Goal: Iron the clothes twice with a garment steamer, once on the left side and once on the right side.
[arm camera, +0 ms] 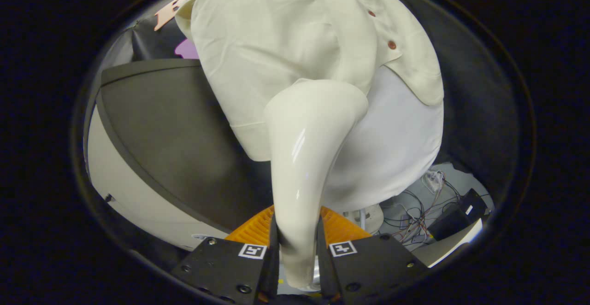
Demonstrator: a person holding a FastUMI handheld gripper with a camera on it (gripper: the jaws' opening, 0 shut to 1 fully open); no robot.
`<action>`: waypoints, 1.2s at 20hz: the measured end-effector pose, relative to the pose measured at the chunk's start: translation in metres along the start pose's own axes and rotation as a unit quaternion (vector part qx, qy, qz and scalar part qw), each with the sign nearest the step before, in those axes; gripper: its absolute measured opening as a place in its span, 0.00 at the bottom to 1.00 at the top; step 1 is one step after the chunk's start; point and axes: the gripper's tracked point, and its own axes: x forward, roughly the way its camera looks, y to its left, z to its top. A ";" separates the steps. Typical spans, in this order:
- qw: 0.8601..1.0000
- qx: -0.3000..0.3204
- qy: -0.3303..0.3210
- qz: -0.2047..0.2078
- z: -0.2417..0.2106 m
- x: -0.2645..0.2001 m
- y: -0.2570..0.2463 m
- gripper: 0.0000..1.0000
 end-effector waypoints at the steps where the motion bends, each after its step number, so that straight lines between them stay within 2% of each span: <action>1: 1.000 0.006 -0.007 -0.002 0.010 -0.007 -0.003 0.35; 9: 0.994 -0.029 -0.107 -0.018 0.139 -0.100 -0.018 0.35; 16: 0.977 -0.024 -0.210 -0.041 0.265 -0.161 -0.035 0.35; 20: 0.965 0.007 -0.250 -0.073 0.329 -0.163 -0.052 0.35; 24: 0.960 0.022 -0.270 -0.076 0.358 -0.145 -0.059 0.35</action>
